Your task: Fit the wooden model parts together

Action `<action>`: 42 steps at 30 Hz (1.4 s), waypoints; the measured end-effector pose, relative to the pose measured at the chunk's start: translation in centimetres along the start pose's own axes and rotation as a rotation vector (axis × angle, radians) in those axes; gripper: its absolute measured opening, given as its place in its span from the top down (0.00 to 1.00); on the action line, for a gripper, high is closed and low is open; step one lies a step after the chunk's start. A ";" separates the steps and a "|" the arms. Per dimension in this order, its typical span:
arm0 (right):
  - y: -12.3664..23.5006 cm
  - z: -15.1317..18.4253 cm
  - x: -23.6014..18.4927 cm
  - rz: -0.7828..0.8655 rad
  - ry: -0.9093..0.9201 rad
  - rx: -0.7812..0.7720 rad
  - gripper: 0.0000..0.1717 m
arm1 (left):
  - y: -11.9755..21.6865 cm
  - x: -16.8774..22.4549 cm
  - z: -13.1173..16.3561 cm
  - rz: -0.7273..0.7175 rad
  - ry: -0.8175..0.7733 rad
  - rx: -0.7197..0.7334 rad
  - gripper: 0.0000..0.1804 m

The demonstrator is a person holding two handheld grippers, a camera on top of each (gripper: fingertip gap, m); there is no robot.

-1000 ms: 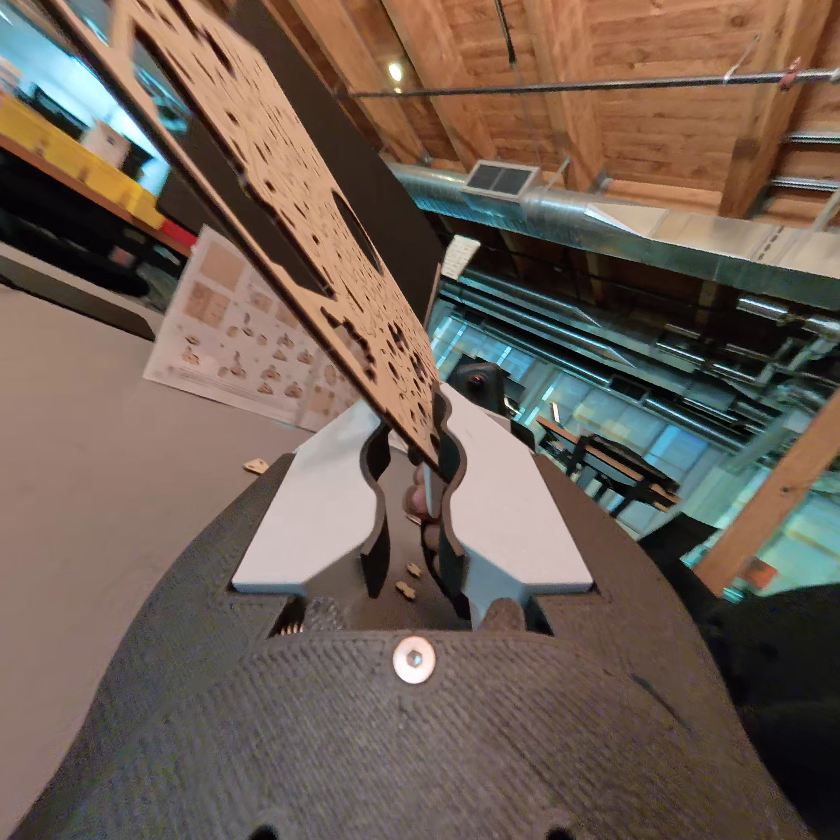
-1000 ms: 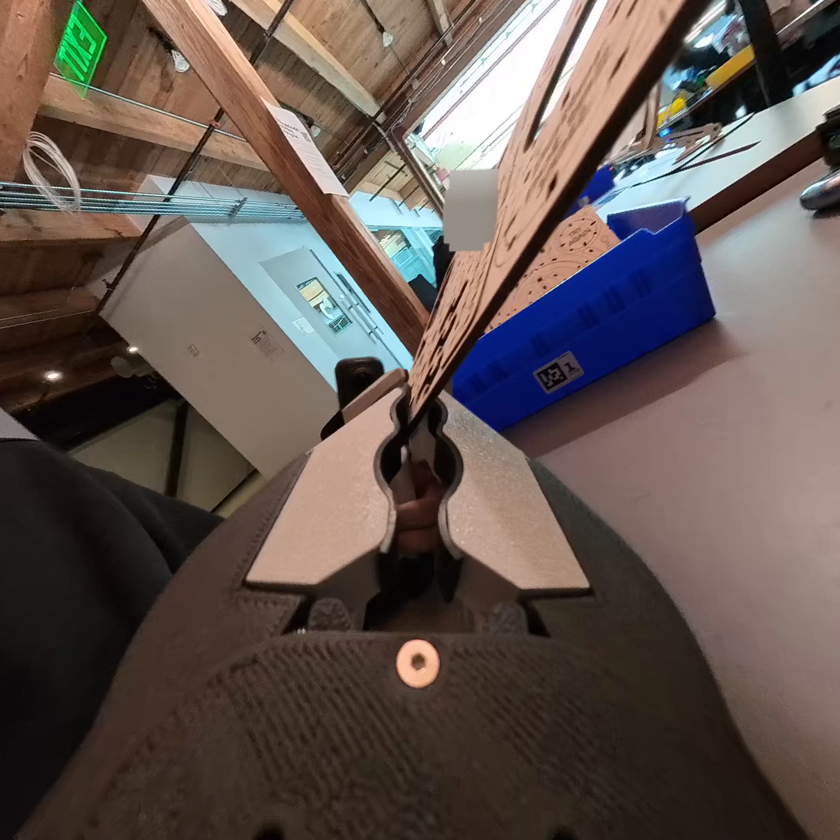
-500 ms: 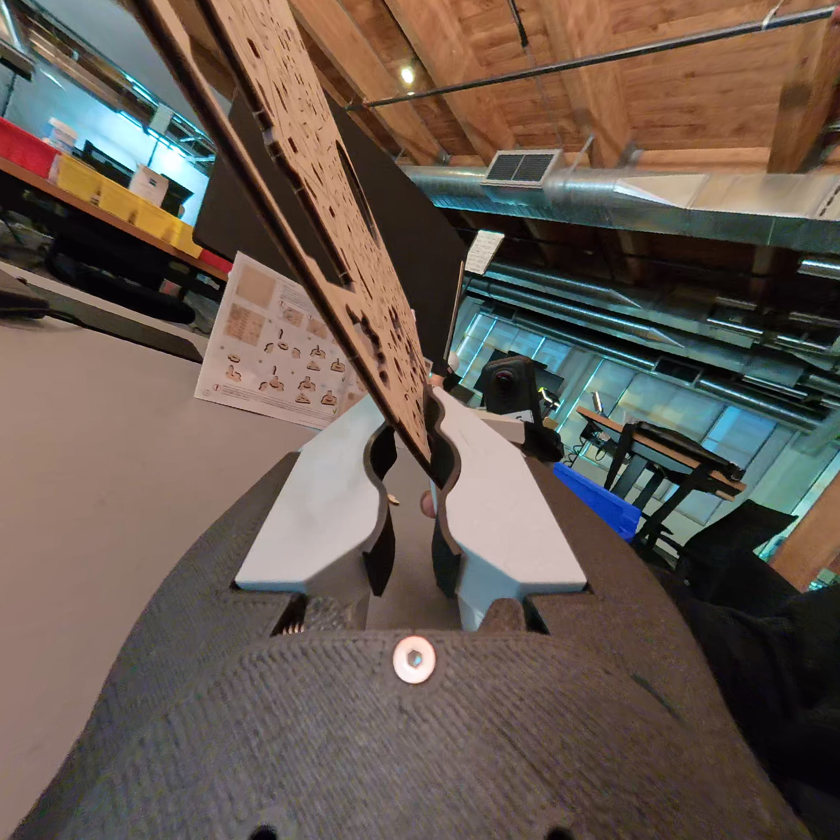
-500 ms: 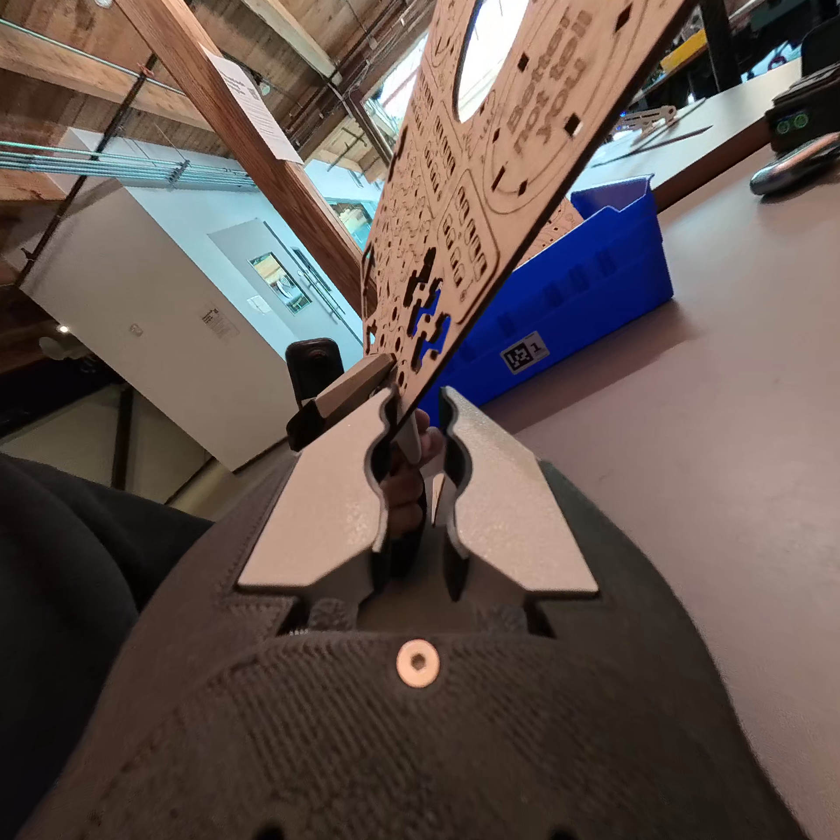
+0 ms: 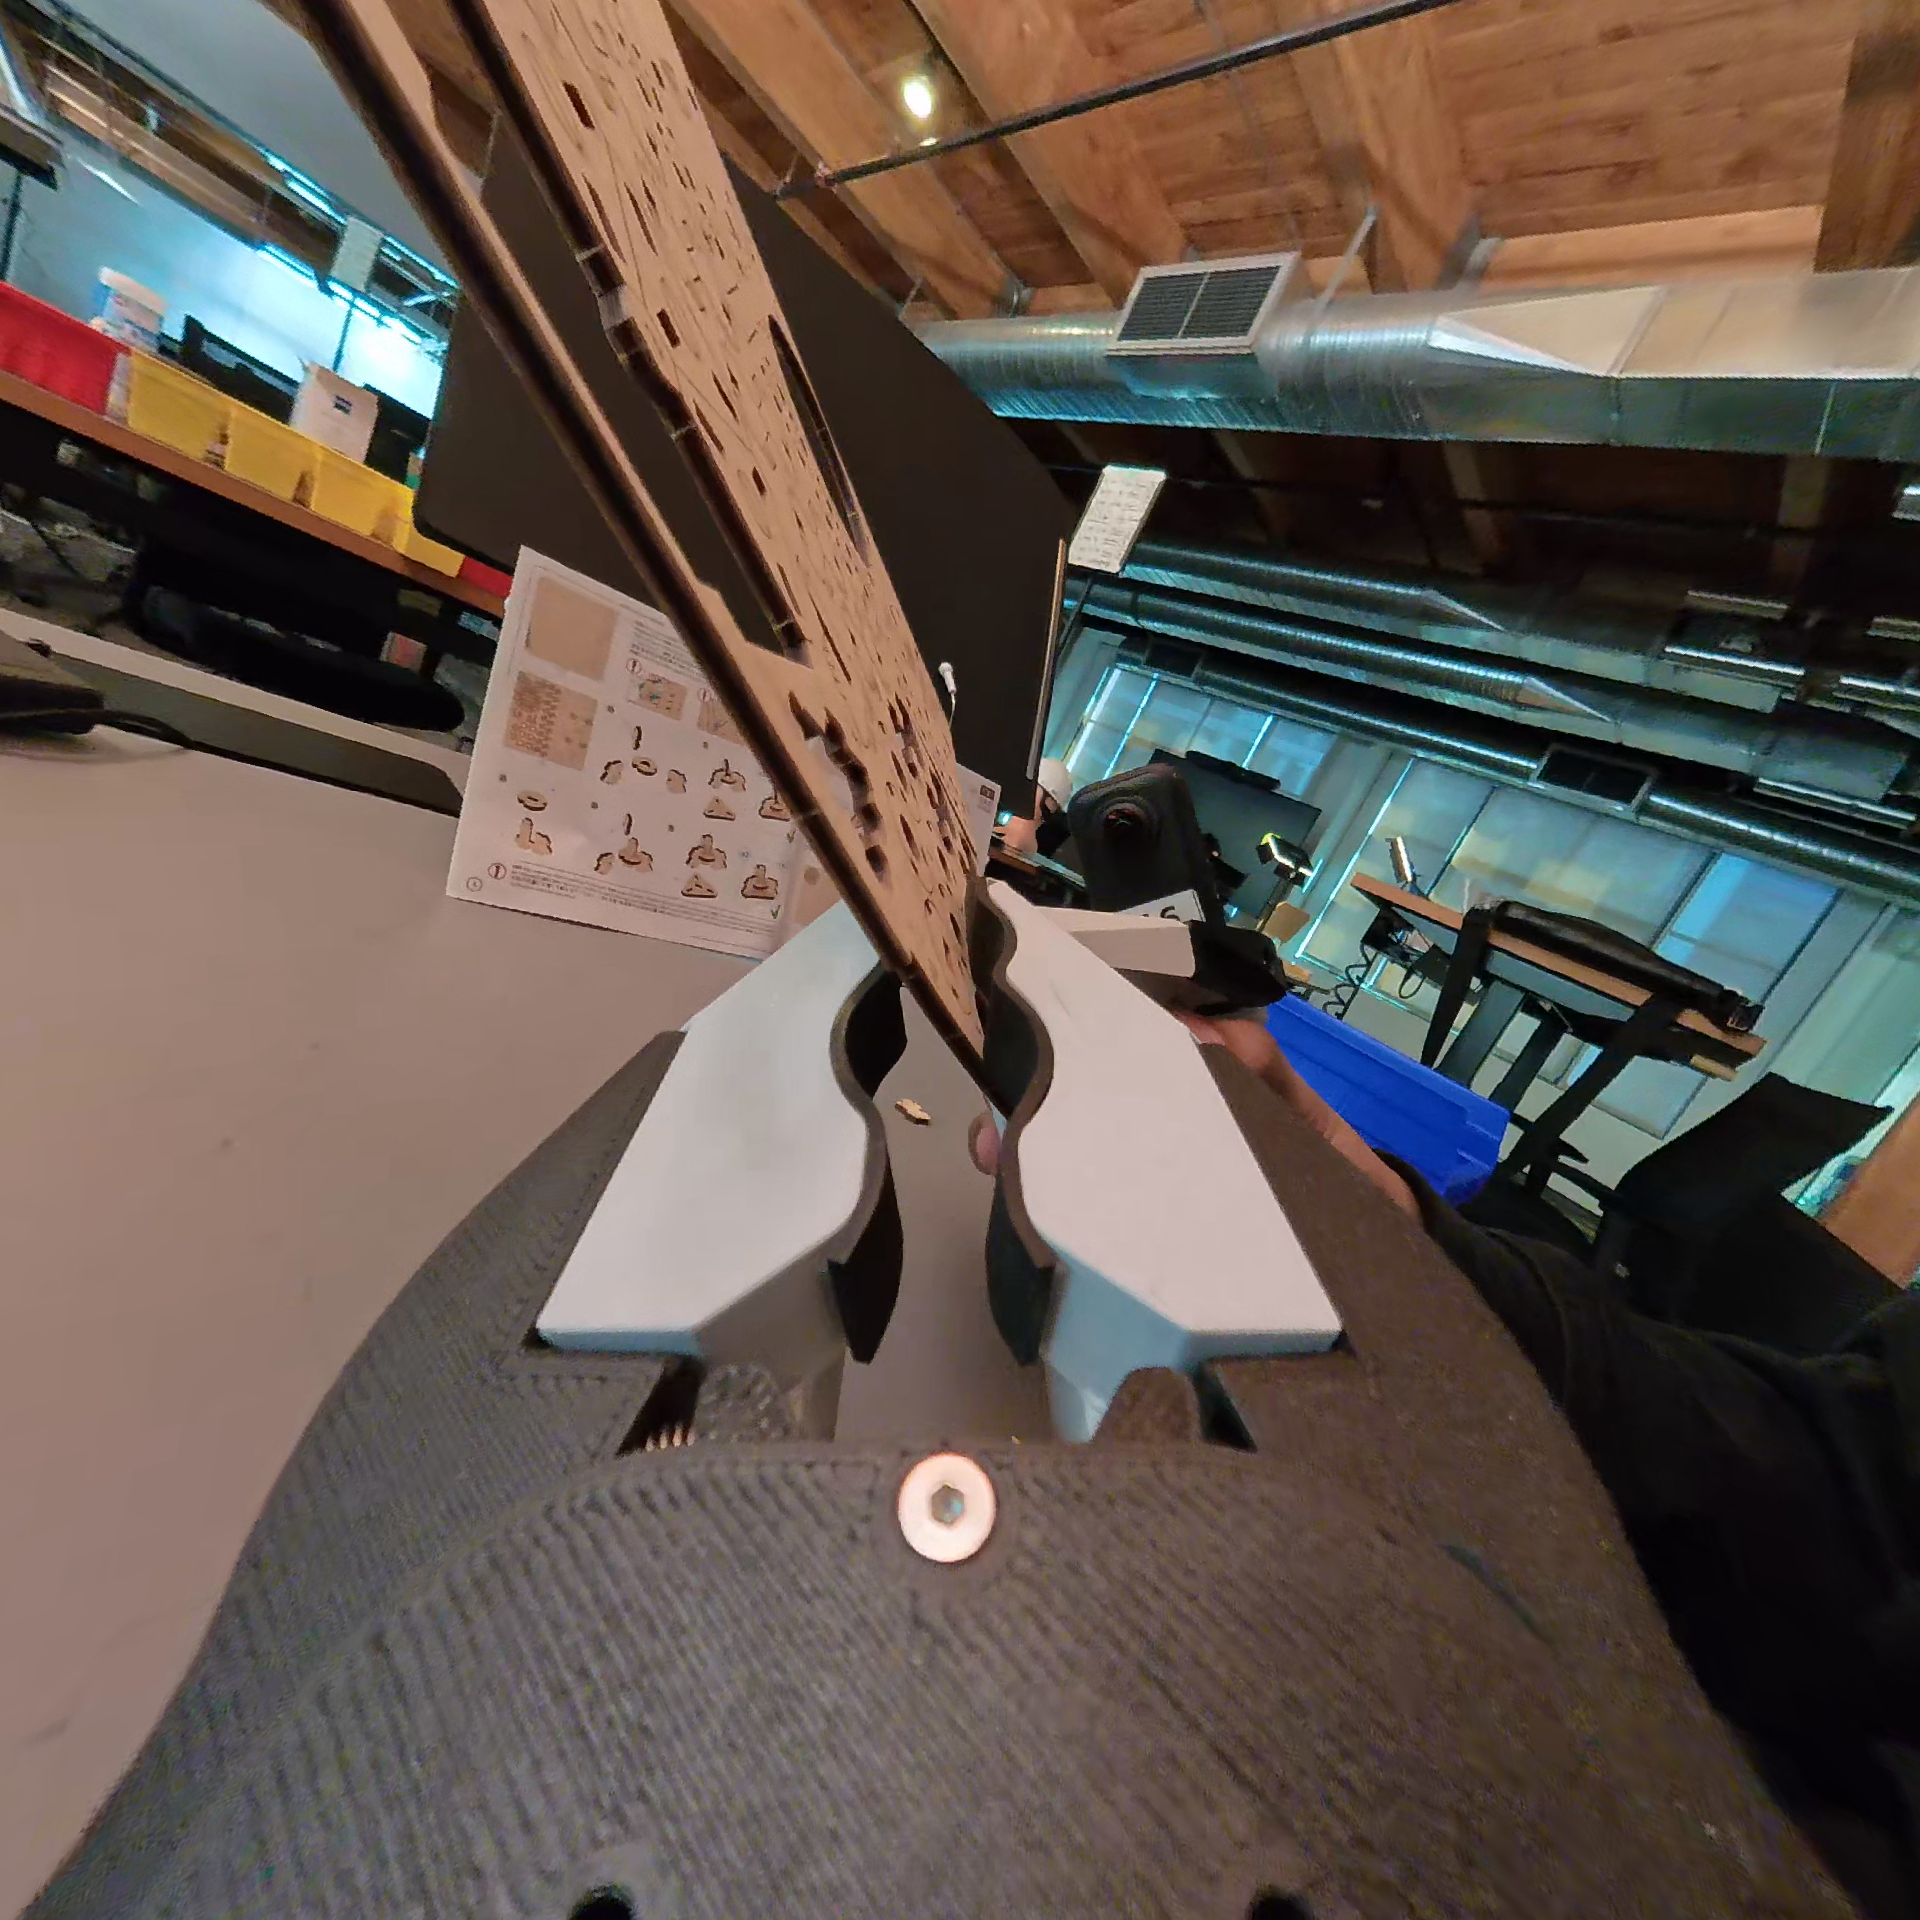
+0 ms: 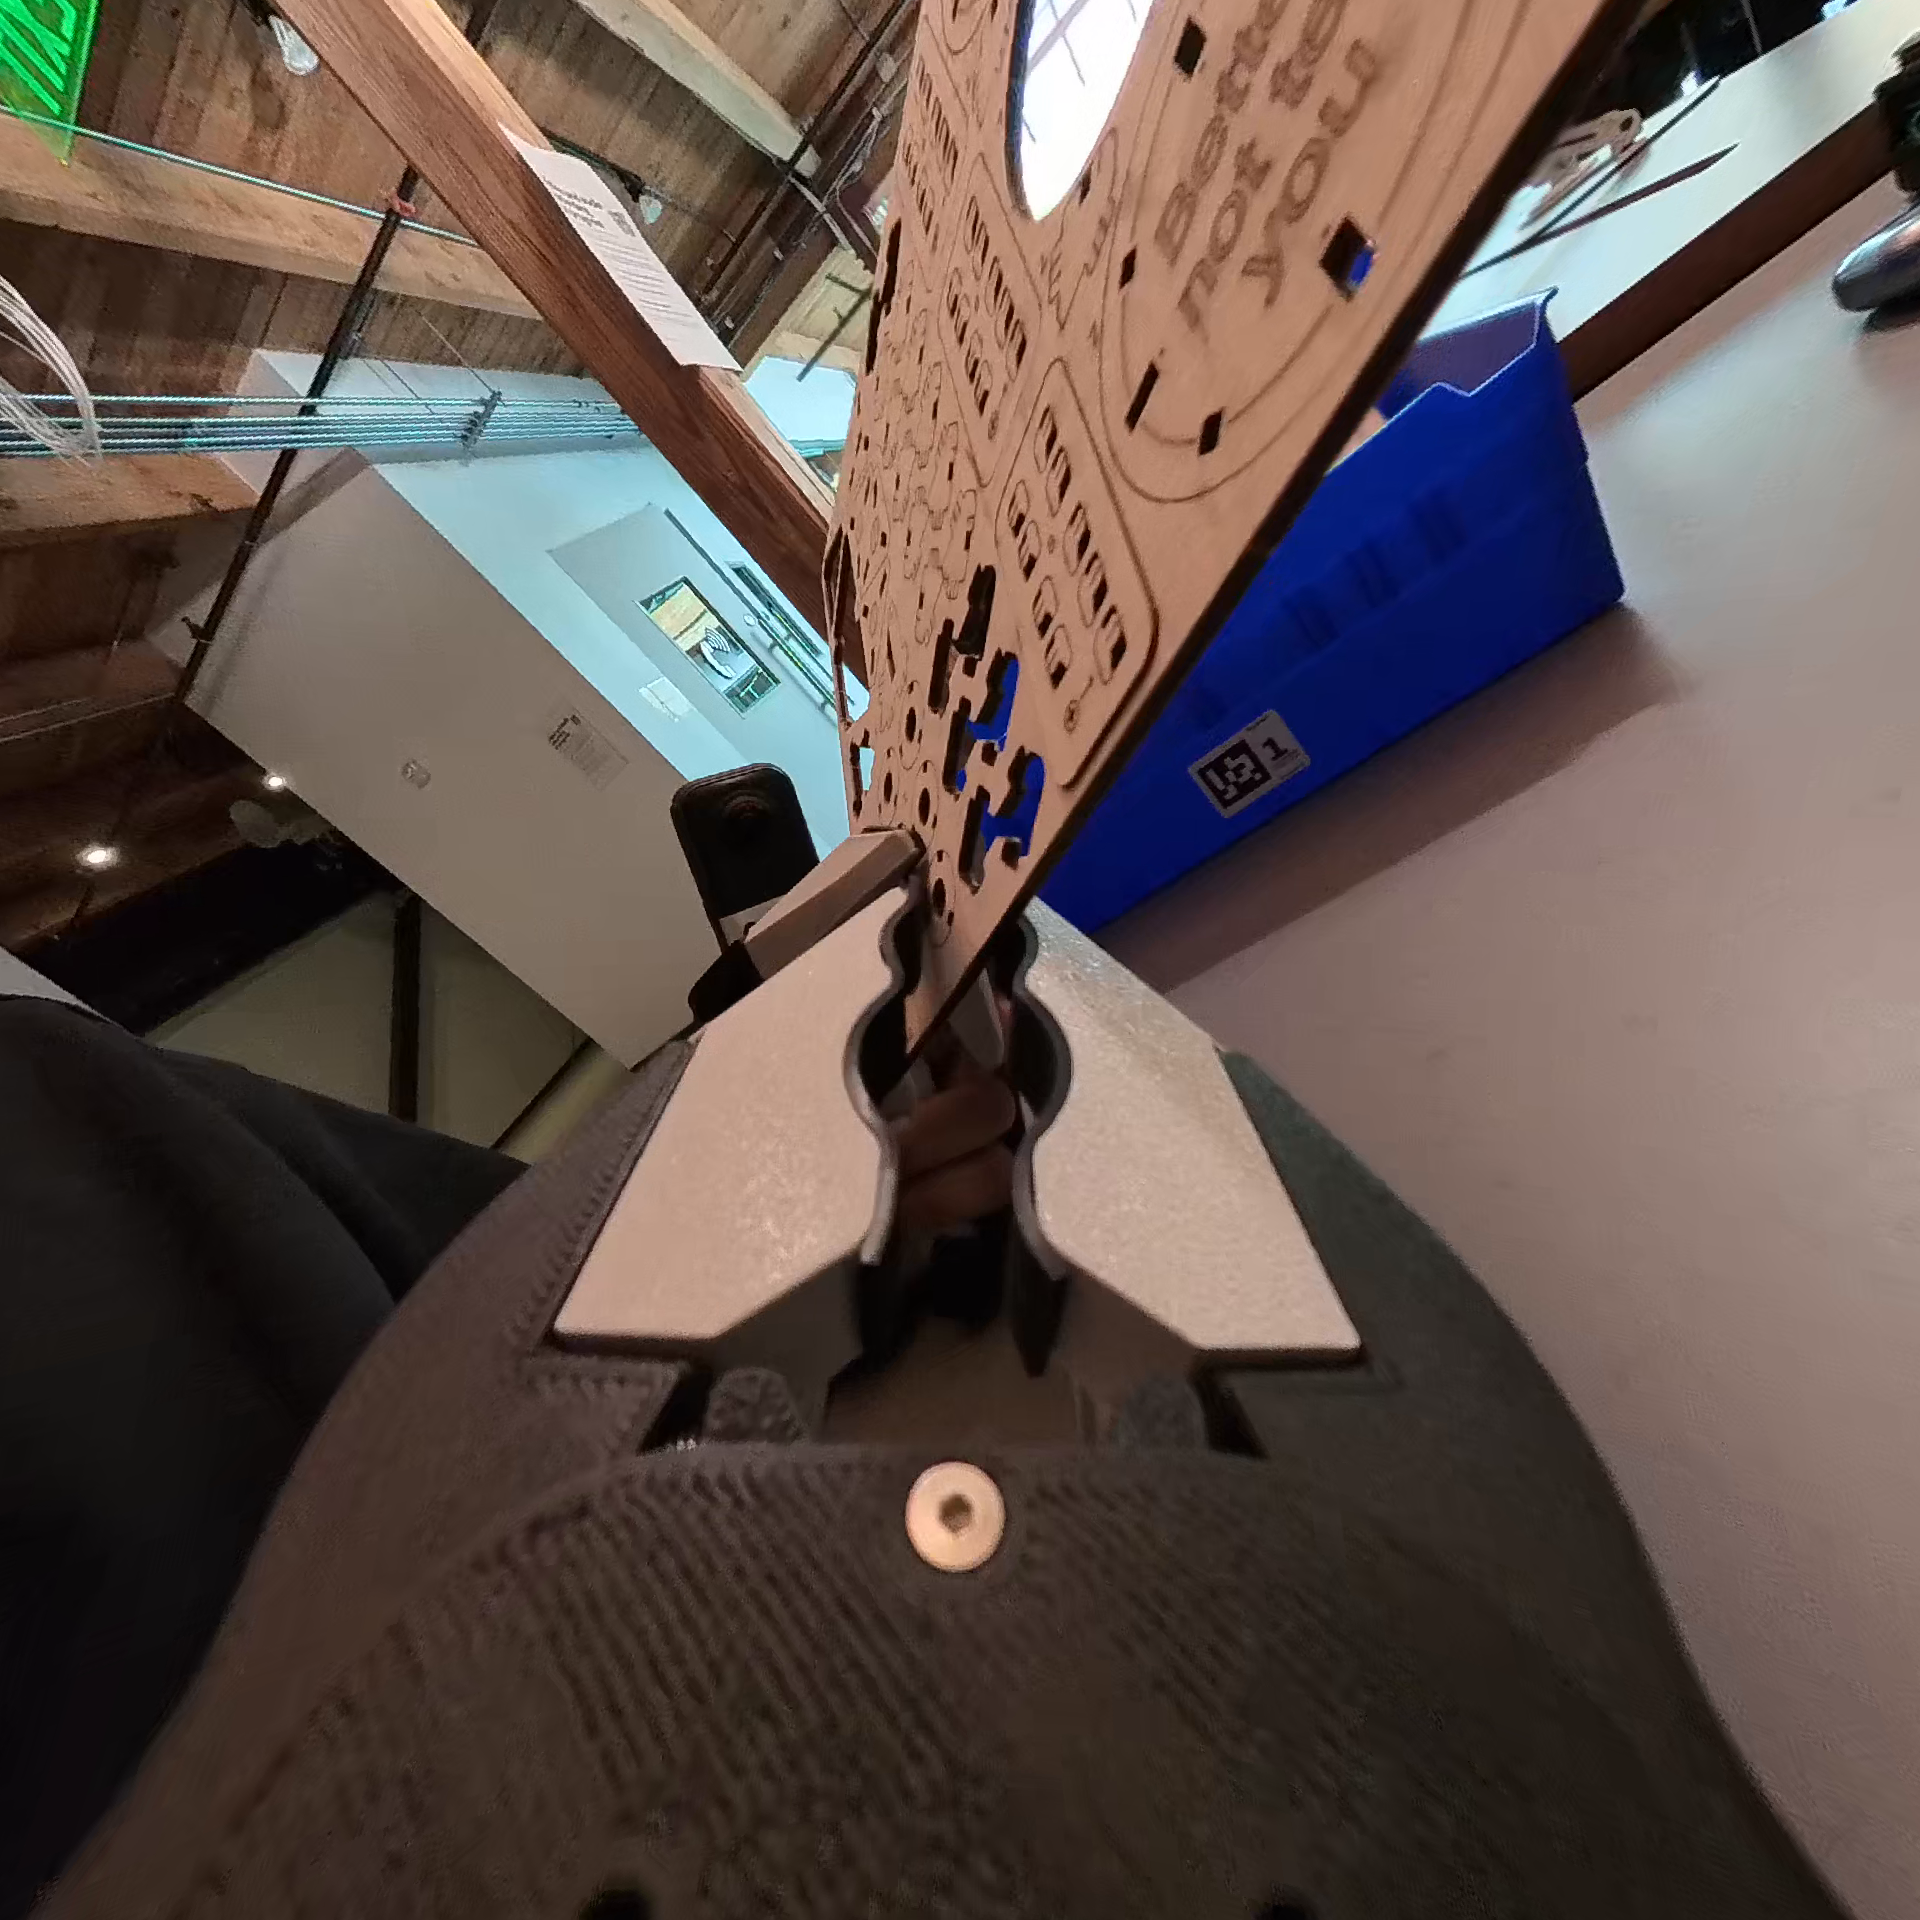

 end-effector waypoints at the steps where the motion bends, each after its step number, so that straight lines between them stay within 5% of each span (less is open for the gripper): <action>1: 0.0 0.0 0.0 -0.005 -0.004 0.001 0.94 | 0.0 0.0 0.0 0.000 -0.005 0.001 0.96; 18: 0.2 -0.1 -0.3 -0.057 -0.079 0.004 0.95 | -0.1 0.5 0.0 -0.024 -0.119 -0.009 0.96; 42: -0.4 -0.2 -0.2 0.007 0.029 0.037 0.91 | 0.1 0.4 -0.3 0.027 0.056 0.029 0.99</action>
Point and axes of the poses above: each gripper's, where its closed fingertips meet, y back along the fingers, z out of its underside, x = y × z across the jaws, the point moved 2 cm from there along y, back along the fingers, and after that the axes turned 8 degrees about x, right-handed, at the moved point
